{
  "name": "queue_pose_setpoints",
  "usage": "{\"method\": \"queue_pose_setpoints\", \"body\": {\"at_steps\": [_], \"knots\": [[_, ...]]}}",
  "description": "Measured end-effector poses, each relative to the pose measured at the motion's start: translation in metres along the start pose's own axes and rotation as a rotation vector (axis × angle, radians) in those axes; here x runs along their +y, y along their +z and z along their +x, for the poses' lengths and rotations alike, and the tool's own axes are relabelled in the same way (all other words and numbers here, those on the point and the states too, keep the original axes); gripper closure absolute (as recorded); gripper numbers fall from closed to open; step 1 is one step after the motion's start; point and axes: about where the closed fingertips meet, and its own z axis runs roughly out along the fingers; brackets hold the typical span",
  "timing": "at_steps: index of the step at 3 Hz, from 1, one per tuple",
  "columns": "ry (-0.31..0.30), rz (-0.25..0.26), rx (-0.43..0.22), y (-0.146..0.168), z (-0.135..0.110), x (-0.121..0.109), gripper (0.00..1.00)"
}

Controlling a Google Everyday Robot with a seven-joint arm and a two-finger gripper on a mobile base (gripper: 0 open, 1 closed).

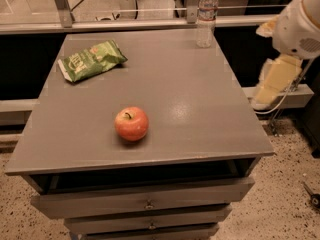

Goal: Pick water bottle

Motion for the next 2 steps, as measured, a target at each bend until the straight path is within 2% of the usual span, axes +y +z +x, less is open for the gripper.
{"method": "queue_pose_setpoints", "body": {"at_steps": [1,2], "knots": [[0.064,0.087,-0.129,0.037,-0.009,-0.071,0.0],[0.183,0.17,-0.286,0.088,-0.024,-0.146,0.0]]}}
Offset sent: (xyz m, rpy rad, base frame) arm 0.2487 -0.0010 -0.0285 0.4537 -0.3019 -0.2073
